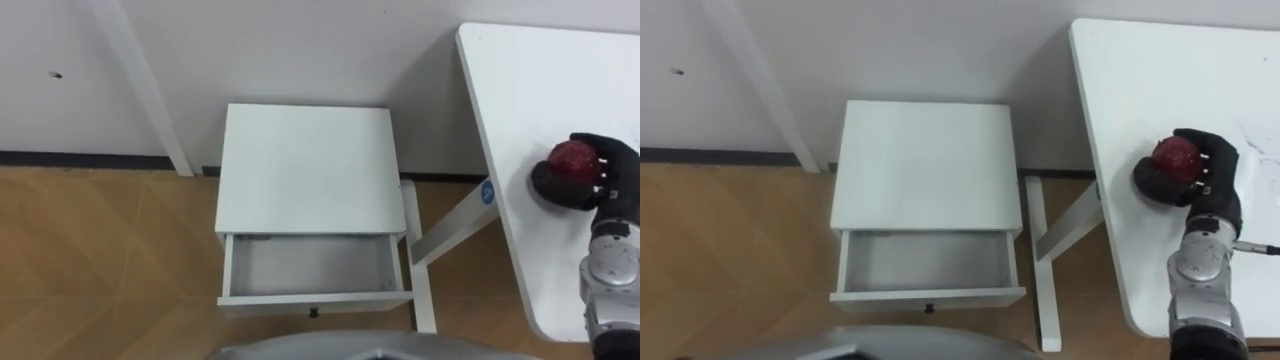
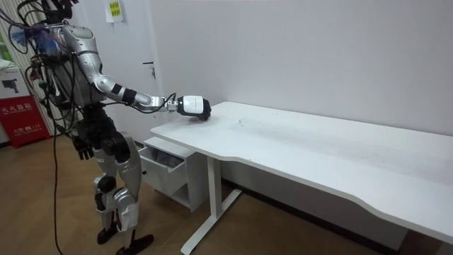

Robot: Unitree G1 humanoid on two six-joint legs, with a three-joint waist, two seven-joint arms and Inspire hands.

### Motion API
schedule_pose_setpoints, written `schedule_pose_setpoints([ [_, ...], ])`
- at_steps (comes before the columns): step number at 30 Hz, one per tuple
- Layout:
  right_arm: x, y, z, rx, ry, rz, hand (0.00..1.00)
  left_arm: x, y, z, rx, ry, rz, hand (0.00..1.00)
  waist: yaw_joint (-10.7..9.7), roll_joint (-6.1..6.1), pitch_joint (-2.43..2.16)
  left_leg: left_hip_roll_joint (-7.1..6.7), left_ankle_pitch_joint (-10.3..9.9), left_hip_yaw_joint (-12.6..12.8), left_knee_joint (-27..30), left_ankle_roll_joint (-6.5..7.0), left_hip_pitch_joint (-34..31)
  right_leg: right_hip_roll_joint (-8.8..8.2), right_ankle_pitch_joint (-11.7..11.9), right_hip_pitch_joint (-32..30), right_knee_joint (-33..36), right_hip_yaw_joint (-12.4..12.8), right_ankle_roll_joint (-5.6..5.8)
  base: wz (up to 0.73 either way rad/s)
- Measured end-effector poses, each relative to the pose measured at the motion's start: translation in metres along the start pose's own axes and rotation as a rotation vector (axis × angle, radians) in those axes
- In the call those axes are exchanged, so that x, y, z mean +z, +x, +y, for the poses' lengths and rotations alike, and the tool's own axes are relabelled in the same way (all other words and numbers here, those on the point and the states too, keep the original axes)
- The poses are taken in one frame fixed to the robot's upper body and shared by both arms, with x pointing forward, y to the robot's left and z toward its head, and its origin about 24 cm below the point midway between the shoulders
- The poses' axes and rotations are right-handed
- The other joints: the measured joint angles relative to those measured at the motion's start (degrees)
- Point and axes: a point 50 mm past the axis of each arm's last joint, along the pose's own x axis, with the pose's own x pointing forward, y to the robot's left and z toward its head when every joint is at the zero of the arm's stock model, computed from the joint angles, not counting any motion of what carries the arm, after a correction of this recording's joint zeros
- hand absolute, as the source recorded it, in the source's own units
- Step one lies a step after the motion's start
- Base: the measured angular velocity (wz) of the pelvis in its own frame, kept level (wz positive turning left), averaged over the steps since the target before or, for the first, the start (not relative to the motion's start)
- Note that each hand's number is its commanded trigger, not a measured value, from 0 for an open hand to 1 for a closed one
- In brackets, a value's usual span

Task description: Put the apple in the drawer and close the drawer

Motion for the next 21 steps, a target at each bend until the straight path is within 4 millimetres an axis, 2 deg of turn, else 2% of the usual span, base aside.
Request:
schedule_pose_setpoints([
  [6, 0.012, -0.003, 0.006, 0.026, -0.080, -0.062, 1.00, 0.000, 0.000, -0.003, 0.004, 0.046, -0.001, 0.00, 0.30, 0.16, 0.13, 0.02, -0.06, 0.14, -0.21, -0.09, -0.15, 0.12, 0.00, -0.39, 0.03, 0.32, 0.00, -0.04],
  [9, 0.023, -0.008, 0.018, 0.067, -0.143, -0.114, 1.00, 0.007, 0.000, -0.008, -0.023, 0.099, -0.020, 0.00, 0.60, 0.25, 0.15, 0.24, -0.16, 0.62, -0.17, -0.25, -0.67, 0.31, 0.15, -1.31, 0.09, 0.43, -0.25, -0.13],
  [11, 0.035, -0.012, 0.030, 0.106, -0.199, -0.179, 1.00, 0.013, 0.001, -0.011, -0.041, 0.117, -0.036, 0.00, 1.65, 0.30, 0.19, 0.66, -0.17, 1.67, -0.12, -0.42, -1.72, 0.70, 0.53, -2.43, -0.02, 1.46, -0.77, -0.25],
  [15, 0.052, -0.021, 0.051, 0.180, -0.223, -0.261, 1.00, 0.024, 0.002, -0.014, -0.045, 0.167, -0.066, 0.00, 1.88, 0.57, 0.26, 0.99, -0.07, 1.87, -0.06, -0.80, -2.06, 1.17, 0.76, -2.92, 0.06, 1.60, -1.13, -0.06],
  [19, 0.073, -0.030, 0.071, 0.256, -0.268, -0.367, 1.00, 0.031, 0.002, -0.019, -0.049, 0.234, -0.091, 0.00, 2.62, 1.46, 0.58, 1.16, 0.06, 1.83, -0.15, -1.15, -2.26, 1.53, 0.85, -3.16, 0.01, 1.49, -1.28, -0.02],
  [21, 0.074, -0.037, 0.090, 0.382, -0.291, -0.360, 1.00, 0.036, 0.002, -0.022, -0.053, 0.260, -0.102, 0.00, 3.76, 1.81, 0.83, 1.20, 0.12, 1.68, -0.19, -1.24, -2.39, 1.59, 0.87, -3.23, 0.00, 1.29, -1.31, 0.06],
])
